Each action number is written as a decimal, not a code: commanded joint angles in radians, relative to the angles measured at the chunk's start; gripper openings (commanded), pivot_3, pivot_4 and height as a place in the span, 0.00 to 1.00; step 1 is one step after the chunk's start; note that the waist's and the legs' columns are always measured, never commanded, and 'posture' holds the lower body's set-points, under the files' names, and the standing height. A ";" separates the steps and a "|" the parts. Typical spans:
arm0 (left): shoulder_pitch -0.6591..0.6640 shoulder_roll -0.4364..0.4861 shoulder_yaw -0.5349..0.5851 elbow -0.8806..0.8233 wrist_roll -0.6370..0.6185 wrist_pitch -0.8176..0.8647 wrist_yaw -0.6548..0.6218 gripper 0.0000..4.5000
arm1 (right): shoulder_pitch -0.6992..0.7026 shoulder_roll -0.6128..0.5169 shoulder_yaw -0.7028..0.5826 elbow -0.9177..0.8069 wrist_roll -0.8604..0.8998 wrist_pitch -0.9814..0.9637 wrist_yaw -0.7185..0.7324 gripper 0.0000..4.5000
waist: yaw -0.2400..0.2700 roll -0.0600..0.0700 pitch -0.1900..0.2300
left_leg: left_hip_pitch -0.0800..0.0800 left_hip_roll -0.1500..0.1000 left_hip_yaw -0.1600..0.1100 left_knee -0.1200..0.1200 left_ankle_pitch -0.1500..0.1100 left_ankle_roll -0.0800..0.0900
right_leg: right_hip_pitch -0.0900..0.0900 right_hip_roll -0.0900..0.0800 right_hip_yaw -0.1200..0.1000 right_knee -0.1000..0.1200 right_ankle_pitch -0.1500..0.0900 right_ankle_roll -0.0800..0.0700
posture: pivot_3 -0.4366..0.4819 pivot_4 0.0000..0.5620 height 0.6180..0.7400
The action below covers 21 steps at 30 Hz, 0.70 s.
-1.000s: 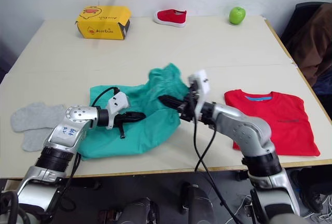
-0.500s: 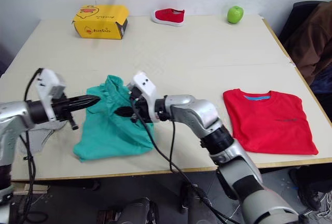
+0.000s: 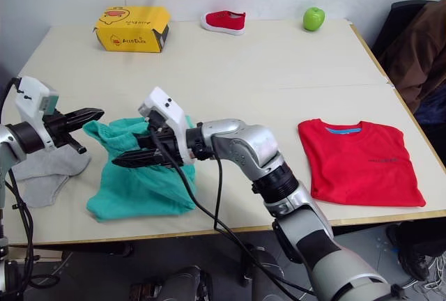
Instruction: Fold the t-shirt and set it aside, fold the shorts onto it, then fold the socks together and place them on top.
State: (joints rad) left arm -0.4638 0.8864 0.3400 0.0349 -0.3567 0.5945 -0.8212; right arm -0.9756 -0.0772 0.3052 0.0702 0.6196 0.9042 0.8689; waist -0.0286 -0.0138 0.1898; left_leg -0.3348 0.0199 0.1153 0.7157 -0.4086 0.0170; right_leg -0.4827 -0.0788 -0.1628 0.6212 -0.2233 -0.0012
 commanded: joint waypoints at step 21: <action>-0.038 -0.034 -0.049 -0.218 -0.225 0.139 -0.074 0.00 | 0.089 -0.040 -0.012 -0.044 -0.083 -0.062 0.040 0.86 | 0.001 0.000 0.000 | 0.000 0.000 0.000 0.000 0.000 -0.002 | 0.000 0.000 0.001 0.000 0.000 0.000 | 0.48 0.27 1.00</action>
State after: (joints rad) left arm -0.5194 0.8594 0.2781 -0.1152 -0.5325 0.7164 -0.8835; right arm -0.9054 -0.1118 0.2732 0.0623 0.5529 0.8803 0.8933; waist -0.0276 -0.0141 0.1897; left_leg -0.3346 0.0195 0.1150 0.7157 -0.4081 0.0154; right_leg -0.4827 -0.0790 -0.1619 0.6216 -0.2235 -0.0015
